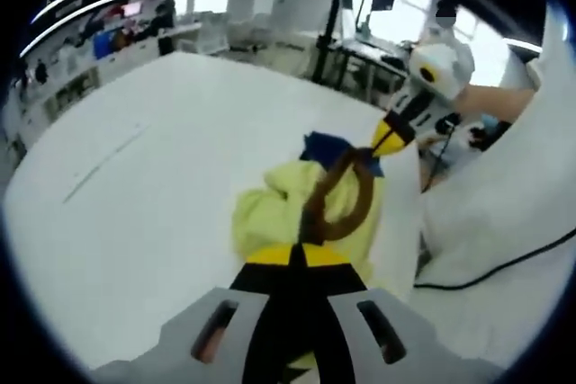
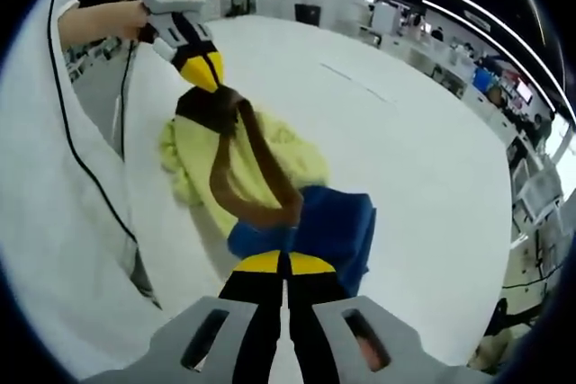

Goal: Fold the garment on the visible template until the final outline fits inside the template.

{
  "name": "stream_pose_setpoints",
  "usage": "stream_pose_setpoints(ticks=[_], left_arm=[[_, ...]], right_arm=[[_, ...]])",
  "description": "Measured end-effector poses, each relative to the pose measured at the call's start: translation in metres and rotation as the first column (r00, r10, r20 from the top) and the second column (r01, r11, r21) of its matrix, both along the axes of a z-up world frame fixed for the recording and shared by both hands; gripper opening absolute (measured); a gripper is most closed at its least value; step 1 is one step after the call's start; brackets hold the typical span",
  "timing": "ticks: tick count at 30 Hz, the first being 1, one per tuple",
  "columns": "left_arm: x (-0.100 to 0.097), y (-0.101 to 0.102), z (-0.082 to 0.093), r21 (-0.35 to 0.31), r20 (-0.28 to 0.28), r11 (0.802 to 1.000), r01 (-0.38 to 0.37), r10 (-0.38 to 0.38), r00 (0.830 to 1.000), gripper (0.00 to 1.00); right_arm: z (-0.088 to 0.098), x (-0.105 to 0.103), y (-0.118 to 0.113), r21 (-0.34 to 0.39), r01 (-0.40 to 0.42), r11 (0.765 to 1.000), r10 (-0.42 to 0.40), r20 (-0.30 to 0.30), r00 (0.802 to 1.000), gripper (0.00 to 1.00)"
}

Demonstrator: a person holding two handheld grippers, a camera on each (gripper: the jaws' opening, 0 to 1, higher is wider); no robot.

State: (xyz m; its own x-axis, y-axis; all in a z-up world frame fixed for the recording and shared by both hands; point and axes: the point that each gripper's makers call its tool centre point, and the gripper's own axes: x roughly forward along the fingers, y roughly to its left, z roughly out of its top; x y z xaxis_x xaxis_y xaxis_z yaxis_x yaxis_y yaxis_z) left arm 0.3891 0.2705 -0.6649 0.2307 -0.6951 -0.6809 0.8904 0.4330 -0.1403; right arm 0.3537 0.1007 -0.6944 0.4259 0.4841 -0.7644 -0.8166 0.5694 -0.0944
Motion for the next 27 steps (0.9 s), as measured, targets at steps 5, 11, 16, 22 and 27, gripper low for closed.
stream_pose_setpoints(ticks=[5, 11, 16, 22, 27], left_arm=[[-0.001, 0.002, 0.001, 0.014, 0.035, 1.000, -0.005, 0.004, 0.999, 0.00], [-0.005, 0.003, 0.003, 0.015, 0.038, 1.000, -0.013, 0.013, 0.999, 0.00], [-0.010, 0.004, 0.009, 0.010, 0.040, 1.000, -0.029, 0.028, 0.999, 0.00], [-0.015, 0.008, 0.017, 0.012, 0.052, 0.998, -0.058, 0.058, 0.997, 0.00], [-0.016, 0.015, 0.026, 0.004, 0.072, 0.995, -0.095, 0.095, 0.993, 0.00]], right_arm=[[0.004, -0.003, 0.000, 0.031, 0.014, 0.999, -0.014, 0.002, 1.000, 0.01], [0.009, -0.006, 0.002, 0.048, 0.019, 0.999, -0.020, 0.013, 1.000, 0.01], [0.018, -0.007, 0.004, 0.058, 0.014, 0.998, -0.017, 0.036, 0.999, 0.01], [0.031, -0.004, 0.007, 0.068, 0.003, 0.998, -0.008, 0.074, 0.997, 0.01], [0.042, 0.000, 0.013, 0.079, -0.022, 0.997, 0.012, 0.117, 0.993, 0.01]])
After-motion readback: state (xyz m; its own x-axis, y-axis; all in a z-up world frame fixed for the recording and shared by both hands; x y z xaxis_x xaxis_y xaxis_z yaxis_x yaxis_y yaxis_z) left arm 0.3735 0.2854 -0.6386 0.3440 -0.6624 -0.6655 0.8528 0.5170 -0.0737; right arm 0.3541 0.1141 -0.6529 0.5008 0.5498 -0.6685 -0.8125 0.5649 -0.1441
